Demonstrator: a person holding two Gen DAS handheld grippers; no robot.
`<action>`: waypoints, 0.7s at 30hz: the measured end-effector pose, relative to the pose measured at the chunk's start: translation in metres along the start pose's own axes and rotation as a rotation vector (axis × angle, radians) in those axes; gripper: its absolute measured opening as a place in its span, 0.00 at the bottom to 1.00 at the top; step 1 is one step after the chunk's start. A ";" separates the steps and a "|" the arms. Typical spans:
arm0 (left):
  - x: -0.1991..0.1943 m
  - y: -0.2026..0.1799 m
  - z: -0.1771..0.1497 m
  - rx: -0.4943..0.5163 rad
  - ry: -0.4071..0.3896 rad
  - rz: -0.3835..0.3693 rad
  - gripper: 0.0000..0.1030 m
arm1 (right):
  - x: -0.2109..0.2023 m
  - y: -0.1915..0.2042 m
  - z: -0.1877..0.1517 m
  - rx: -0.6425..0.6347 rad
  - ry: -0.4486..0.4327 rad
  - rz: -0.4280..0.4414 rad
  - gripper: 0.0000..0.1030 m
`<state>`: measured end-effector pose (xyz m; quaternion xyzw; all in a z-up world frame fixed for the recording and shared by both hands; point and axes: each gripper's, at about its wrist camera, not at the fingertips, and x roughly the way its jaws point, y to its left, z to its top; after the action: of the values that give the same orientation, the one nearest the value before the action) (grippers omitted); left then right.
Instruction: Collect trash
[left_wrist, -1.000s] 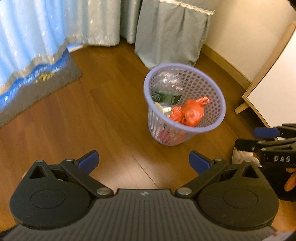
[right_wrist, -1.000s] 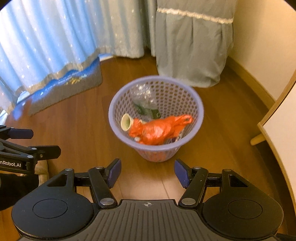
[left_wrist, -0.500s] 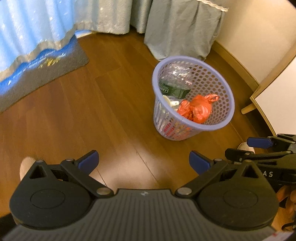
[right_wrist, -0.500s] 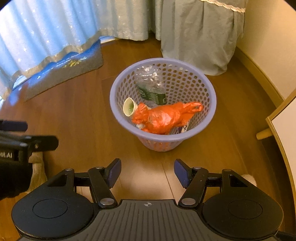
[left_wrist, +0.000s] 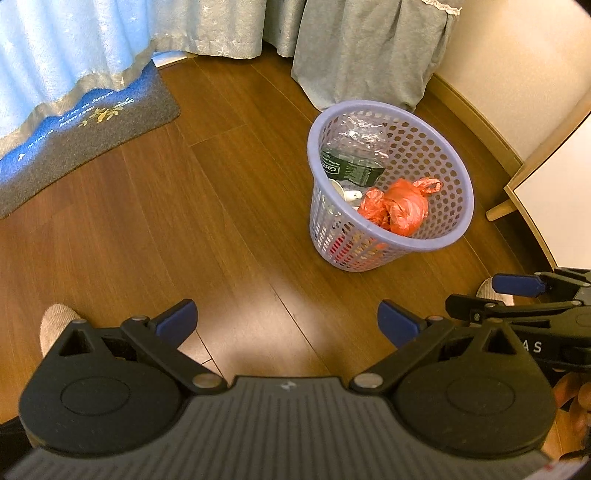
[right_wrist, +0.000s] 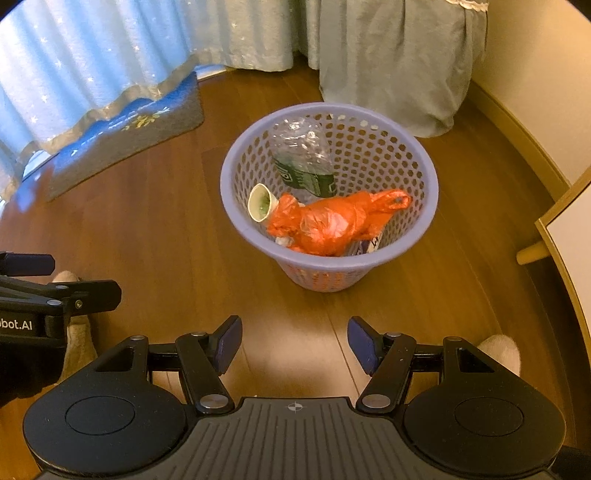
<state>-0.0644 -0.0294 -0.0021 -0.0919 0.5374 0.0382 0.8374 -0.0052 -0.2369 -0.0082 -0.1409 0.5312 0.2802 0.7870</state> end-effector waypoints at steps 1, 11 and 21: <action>0.000 -0.001 0.000 0.003 -0.002 0.002 0.99 | 0.000 0.000 0.000 0.001 0.000 -0.001 0.59; 0.006 -0.003 -0.003 0.003 0.010 0.023 0.99 | 0.000 -0.002 -0.001 0.019 -0.008 -0.026 0.59; 0.011 -0.004 -0.008 -0.002 0.024 0.039 0.99 | 0.001 -0.003 0.000 0.030 -0.008 -0.019 0.59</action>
<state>-0.0660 -0.0350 -0.0150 -0.0828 0.5490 0.0542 0.8299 -0.0028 -0.2392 -0.0089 -0.1332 0.5310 0.2653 0.7937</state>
